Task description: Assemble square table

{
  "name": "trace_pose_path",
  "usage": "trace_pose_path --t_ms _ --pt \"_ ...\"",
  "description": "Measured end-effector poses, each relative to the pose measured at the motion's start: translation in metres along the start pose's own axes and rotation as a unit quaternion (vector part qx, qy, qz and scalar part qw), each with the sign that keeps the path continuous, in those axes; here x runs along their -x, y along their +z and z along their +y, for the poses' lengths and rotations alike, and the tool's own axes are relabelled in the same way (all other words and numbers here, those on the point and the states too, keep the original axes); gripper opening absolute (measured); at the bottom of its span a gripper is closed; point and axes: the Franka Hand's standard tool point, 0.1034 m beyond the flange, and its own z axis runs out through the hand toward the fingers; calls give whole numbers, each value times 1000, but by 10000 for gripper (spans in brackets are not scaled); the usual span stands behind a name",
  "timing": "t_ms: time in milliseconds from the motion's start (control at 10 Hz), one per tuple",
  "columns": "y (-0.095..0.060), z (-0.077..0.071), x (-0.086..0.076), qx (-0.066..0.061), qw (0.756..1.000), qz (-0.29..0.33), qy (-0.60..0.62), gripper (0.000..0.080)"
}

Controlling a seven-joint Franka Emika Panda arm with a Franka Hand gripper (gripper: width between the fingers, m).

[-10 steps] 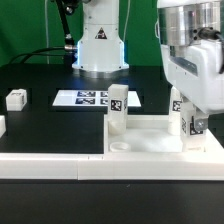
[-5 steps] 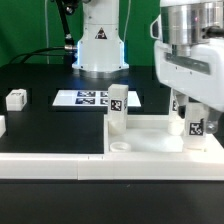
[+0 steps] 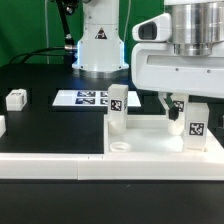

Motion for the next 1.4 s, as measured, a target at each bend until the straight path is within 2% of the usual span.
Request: trace_pose_path --t_ms 100,200,300,500,600,700,900,1100,1200,1300,1400 --pt "-6 -1 -7 12 992 9 -127 649" --pt "-8 -4 -8 20 974 16 -226 649" --pt "-6 -4 -7 17 977 15 -210 649" --pt "-6 -4 -7 18 980 15 -200 406" --pt "-6 -4 -7 17 986 16 -164 406" --pt "-6 -3 -8 17 992 17 -120 290" --pt "-6 -1 -9 17 998 18 -63 290" --pt "-7 1 -8 21 996 21 80 290" --pt "-8 3 -8 23 982 22 184 290" --pt "-7 4 -8 19 956 16 291 290" --pt "-5 6 -6 12 917 2 398 291"
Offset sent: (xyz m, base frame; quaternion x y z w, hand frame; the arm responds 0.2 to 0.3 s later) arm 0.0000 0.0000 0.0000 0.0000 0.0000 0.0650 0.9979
